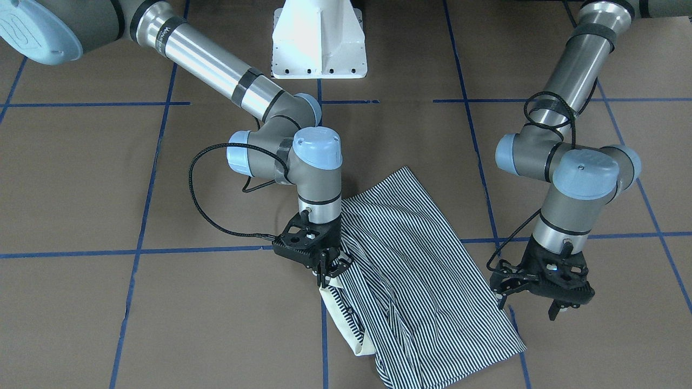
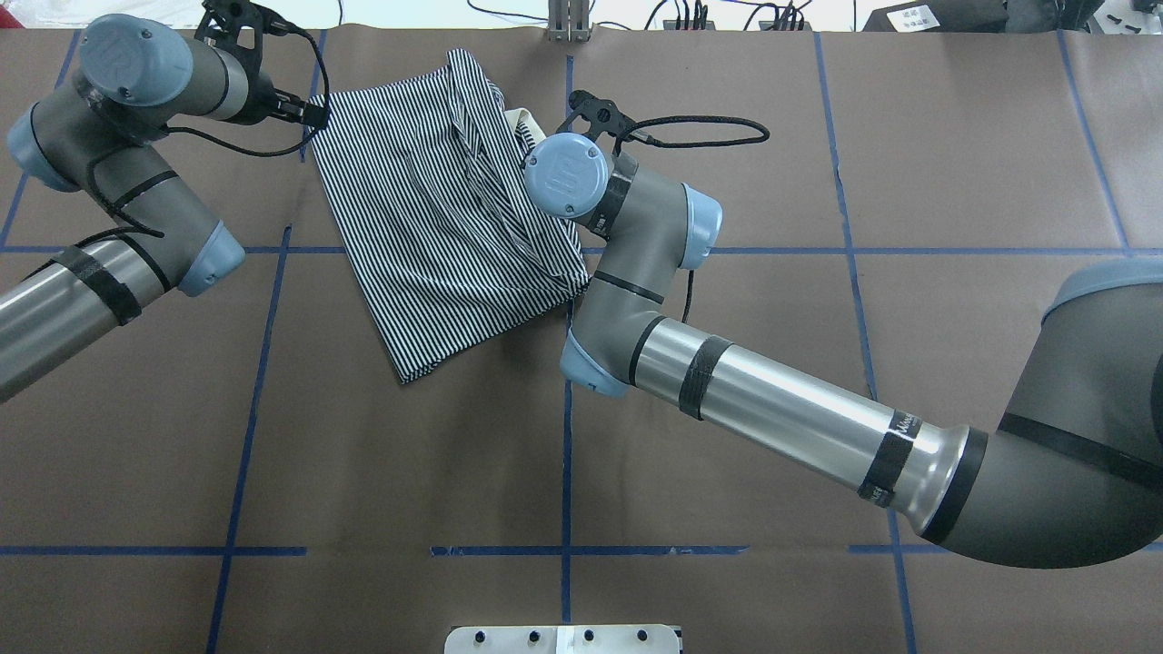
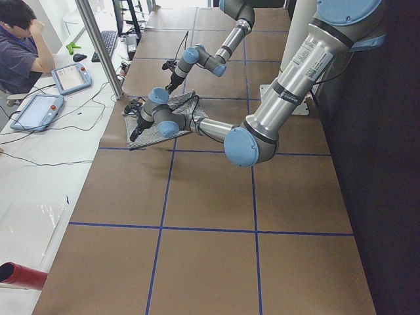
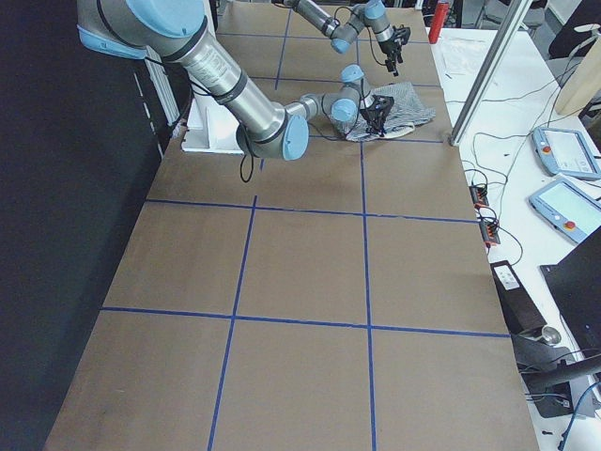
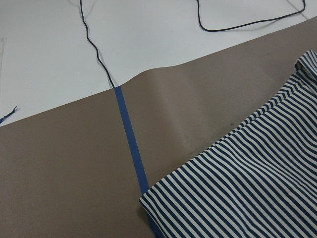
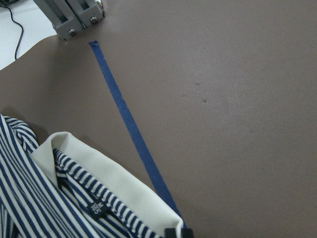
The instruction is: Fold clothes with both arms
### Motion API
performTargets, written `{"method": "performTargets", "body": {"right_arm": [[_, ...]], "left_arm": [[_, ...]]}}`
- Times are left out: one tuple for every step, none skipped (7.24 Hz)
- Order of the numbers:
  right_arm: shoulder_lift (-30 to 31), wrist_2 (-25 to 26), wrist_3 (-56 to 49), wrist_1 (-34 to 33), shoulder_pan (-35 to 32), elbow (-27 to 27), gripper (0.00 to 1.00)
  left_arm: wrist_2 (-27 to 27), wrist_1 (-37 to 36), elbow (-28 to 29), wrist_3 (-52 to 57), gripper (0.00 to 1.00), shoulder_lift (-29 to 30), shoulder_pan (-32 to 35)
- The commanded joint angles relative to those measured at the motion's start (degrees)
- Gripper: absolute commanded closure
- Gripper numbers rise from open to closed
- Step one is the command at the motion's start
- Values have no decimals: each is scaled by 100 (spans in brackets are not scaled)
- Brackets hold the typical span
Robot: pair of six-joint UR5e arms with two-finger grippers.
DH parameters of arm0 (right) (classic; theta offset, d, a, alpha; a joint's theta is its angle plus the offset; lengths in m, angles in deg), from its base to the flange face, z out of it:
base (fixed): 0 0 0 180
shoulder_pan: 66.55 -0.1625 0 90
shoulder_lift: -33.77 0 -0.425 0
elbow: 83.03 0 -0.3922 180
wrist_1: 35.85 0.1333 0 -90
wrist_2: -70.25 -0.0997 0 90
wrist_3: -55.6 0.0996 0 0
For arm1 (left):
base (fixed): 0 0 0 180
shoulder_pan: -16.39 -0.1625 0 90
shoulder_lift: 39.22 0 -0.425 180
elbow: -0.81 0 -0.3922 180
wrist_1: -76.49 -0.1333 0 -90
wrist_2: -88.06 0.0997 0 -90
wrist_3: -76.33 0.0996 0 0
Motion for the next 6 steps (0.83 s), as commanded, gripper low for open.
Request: {"method": "performTargets", "body": {"right_arm": [[122,-29,22,-228,-13,-522,100],[480,-29,31,-691,31,-1266,100],[1101,-3,40,-722,222,-2013,100],[1803,6,40,-731,329,-2803,100],[2393,67,40,-731,495,-3429,100],[2930,433,31,-713,767,-3966,100]], "left_arm": [[0,0,-100,-86,0,-50,-41],[0,0,-109,-77,0,-50,-59],[0,0,-109,-86,0,-50,-85],[0,0,-109,-86,0,-41,-103],[0,-9,-109,-86,0,-41,-112],[0,0,-109,-86,0,-32,-129]]}}
